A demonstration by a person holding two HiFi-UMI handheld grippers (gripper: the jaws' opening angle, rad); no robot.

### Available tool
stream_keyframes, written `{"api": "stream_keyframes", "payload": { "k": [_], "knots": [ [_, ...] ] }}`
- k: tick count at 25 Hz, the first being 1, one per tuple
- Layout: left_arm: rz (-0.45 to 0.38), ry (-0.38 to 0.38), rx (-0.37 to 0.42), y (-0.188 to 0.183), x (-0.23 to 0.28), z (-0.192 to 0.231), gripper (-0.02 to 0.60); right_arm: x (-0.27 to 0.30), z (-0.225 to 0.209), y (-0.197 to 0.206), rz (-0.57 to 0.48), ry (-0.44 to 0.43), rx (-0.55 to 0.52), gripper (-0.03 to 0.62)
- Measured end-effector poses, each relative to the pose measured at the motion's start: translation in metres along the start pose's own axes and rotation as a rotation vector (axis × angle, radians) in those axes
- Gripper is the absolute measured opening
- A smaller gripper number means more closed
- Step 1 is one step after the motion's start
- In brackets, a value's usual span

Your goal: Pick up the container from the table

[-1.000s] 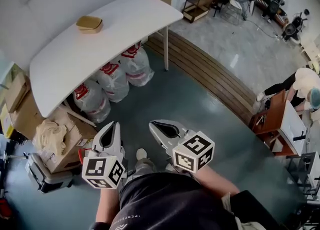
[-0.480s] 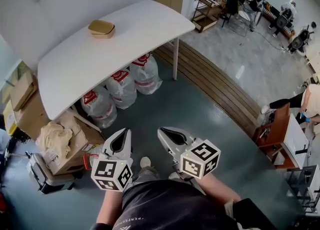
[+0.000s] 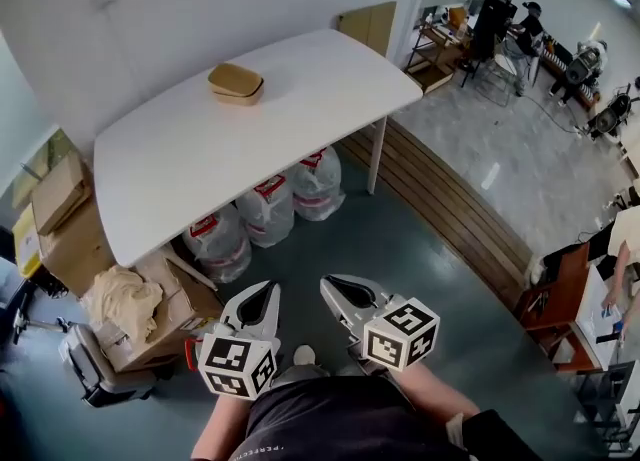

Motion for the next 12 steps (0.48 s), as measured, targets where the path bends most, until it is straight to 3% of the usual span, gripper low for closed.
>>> {"api": "stream_keyframes", "payload": {
  "k": [12],
  "knots": [
    [0.028, -0.03, -0.037, -0.012, 0.03, 0.053, -0.006, 0.064, -0.029, -0.028, 0.034, -0.001, 0.008, 0.0]
  ]
}}
Point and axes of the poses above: the fingertips, and each gripper's own axes: x forward along the fingers, z to its left, y out of its underside, the point moved 8 cm from there along -x, backward along the fingers, and after that the axes turned 2 degrees about y, right-handed, at the moved point
